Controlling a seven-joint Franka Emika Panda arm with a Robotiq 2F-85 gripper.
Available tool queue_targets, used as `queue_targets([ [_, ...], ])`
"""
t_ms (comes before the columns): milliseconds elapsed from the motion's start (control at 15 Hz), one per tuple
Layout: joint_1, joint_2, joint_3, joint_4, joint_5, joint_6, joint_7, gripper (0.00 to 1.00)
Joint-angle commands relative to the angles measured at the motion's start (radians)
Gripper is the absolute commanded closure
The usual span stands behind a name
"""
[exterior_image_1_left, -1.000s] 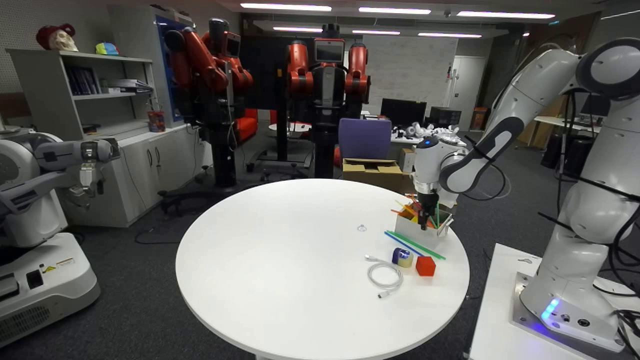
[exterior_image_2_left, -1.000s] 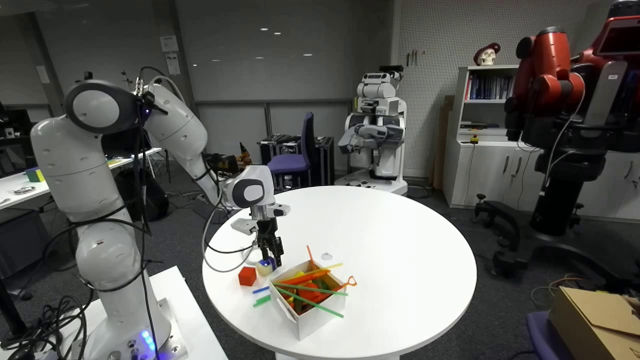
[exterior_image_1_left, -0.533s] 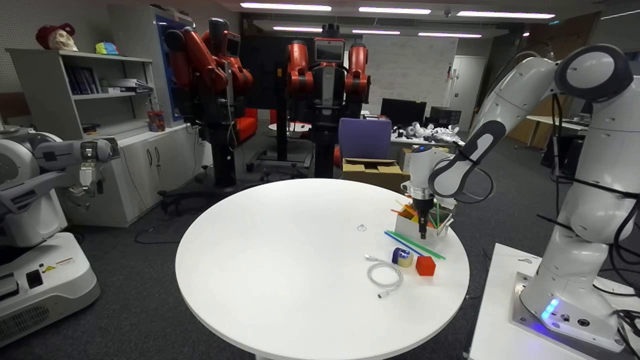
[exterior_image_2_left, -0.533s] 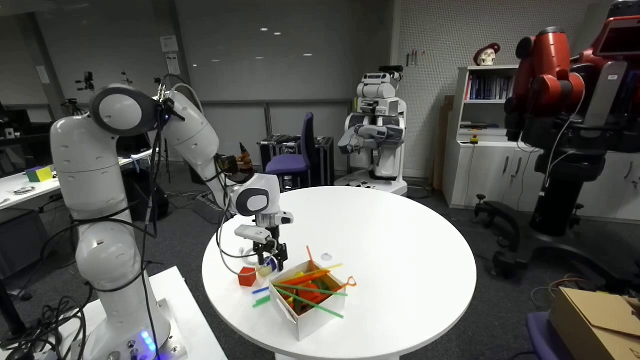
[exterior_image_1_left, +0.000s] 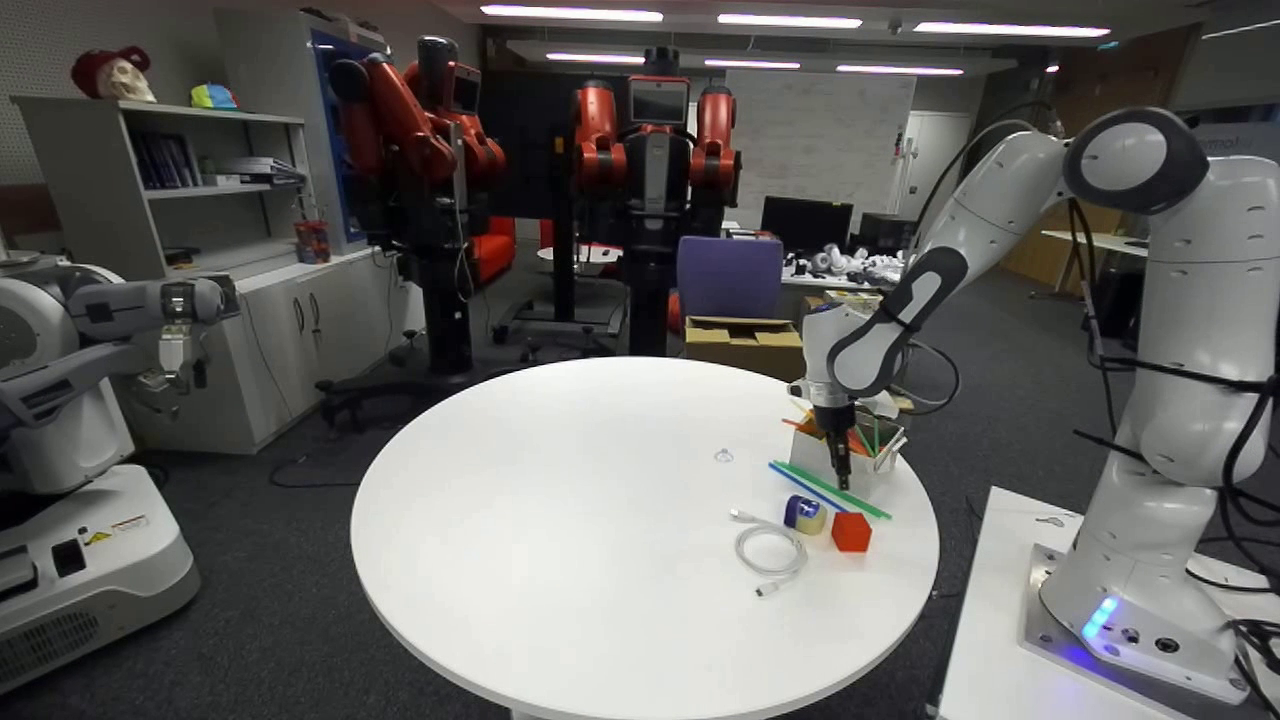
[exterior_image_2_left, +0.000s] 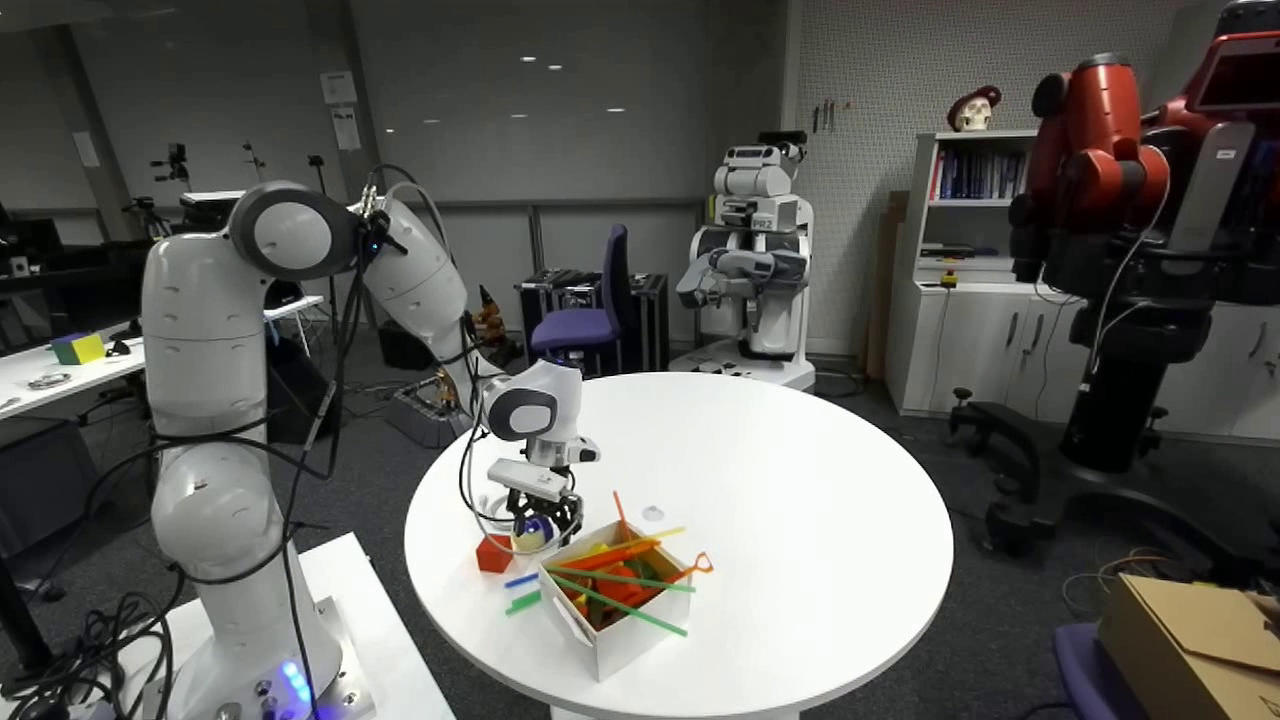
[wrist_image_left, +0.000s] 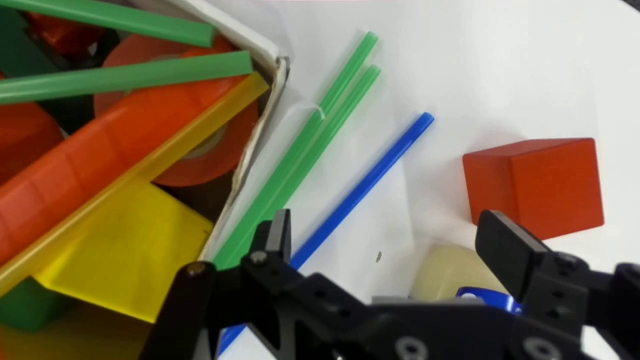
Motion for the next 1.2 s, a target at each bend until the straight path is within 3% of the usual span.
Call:
queue_targets([
  [0, 0.016, 0.0, -0.046, 0.009, -0.176, -0.022, 0.13, 0.0],
  [267, 0.037, -0.006, -0.104, 0.006, -0.437, -0.059, 0.341, 0.0],
  [533, 0.036, 0.002, -0.118, 0.018, -0.578, -0.089, 0.441, 0.0],
  [800, 0.019, 0.019, -0.121, 0.047, -0.64, -0.073, 0.491, 0.0],
  [1133, -0.007, 0.067, -0.114, 0.119, -0.577, -0.07, 0.447, 0.0],
])
